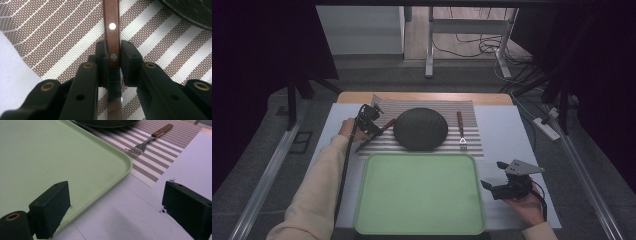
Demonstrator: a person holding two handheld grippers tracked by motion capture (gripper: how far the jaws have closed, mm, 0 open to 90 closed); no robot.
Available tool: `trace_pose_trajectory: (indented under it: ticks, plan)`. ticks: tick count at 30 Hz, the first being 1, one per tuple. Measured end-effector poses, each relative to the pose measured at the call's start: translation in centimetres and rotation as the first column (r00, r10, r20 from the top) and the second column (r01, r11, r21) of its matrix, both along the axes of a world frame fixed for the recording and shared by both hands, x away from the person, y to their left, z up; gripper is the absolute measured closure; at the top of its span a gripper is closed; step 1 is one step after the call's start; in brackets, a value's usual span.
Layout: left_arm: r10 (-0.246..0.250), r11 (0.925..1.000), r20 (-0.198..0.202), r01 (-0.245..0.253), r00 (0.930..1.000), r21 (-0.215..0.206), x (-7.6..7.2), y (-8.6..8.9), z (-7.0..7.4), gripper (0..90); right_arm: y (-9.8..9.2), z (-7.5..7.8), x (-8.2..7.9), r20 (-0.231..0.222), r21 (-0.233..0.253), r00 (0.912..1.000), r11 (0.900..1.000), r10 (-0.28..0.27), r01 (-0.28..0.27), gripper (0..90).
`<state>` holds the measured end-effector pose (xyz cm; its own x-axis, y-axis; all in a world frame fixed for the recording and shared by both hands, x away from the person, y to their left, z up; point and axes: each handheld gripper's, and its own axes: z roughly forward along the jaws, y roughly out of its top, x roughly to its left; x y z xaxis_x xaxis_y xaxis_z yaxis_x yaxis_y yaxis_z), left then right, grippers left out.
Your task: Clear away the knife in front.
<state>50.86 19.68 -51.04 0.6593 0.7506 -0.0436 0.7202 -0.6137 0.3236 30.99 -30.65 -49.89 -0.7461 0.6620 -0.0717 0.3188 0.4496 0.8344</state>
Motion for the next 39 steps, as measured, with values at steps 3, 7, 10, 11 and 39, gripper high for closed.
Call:
trace_pose_trajectory:
  ticks: [3,7,10,11,39]
  plan:
    - [0.007,1.0,-0.011,-0.007,0.9999,0.002,0.1,0.0,0.0,76.8,0.0,0.0,0.0,0.0,0.001,1.0,1.0,0.001,-0.001,7.9]
    - [0.014,0.9999,-0.016,-0.014,0.9998,-0.003,0.2,0.0,0.0,77.3,0.0,0.0,0.0,-0.001,0.001,1.0,1.0,0.003,-0.003,7.9]
    - [0.01,0.9999,-0.015,-0.01,0.9998,0.01,0.2,-0.1,0.1,77.3,0.0,0.0,0.0,-0.002,0.002,1.0,1.0,0.006,-0.006,7.9]
    - [0.01,0.9999,-0.015,-0.01,0.9998,0.013,0.2,-0.1,0.1,77.4,0.0,0.0,0.0,-0.002,0.0,1.0,1.0,0.003,-0.003,7.9]
    - [0.034,0.9994,0.02,-0.034,0.9992,0.002,-1.1,1.7,1.6,77.6,-0.1,0.0,-0.1,0.001,0.005,1.0,1.0,-0.002,0.002,7.9]
